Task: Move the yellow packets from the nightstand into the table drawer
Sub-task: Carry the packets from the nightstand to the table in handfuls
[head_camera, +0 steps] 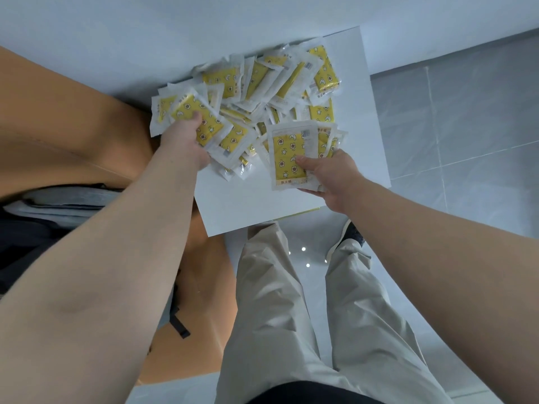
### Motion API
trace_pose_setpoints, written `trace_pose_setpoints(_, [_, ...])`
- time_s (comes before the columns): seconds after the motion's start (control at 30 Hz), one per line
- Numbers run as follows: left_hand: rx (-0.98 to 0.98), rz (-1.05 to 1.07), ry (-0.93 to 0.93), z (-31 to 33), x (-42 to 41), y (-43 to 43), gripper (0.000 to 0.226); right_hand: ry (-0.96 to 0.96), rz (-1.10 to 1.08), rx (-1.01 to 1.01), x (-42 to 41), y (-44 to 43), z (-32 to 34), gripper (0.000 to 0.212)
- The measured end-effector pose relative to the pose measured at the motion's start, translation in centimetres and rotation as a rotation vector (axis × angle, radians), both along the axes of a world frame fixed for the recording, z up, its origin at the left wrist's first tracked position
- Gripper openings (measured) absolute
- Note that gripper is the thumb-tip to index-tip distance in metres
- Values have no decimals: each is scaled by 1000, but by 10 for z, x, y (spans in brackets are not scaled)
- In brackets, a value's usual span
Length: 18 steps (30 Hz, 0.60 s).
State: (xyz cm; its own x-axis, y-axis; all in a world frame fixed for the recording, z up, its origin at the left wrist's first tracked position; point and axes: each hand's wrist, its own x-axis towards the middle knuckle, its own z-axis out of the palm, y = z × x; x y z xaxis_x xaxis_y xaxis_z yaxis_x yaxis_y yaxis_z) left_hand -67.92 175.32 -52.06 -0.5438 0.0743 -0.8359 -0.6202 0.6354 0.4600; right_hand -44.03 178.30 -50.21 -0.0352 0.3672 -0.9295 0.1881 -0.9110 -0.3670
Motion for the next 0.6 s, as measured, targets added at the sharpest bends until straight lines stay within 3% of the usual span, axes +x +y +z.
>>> trace_pose_setpoints(0.1, [13,-129,-58,6,-3,-10,38,5,1,8,1,-3,11,34])
trace_pose_setpoints(0.17, [51,-9,-149,20,-4,-17,11,7,-5,11,1,-5,18,37])
trace_pose_setpoints(0.23, [93,23,-165,31,0,-21,8,8,-14,13,2,-6,30,38])
trace_pose_setpoints(0.4, [219,-110,-164,76,3,-33,30,27,-53,43,9,-11,79,39])
trace_pose_setpoints(0.6, [328,-281,-105,174,17,-27,59,118,-203,126,37,-11,165,39])
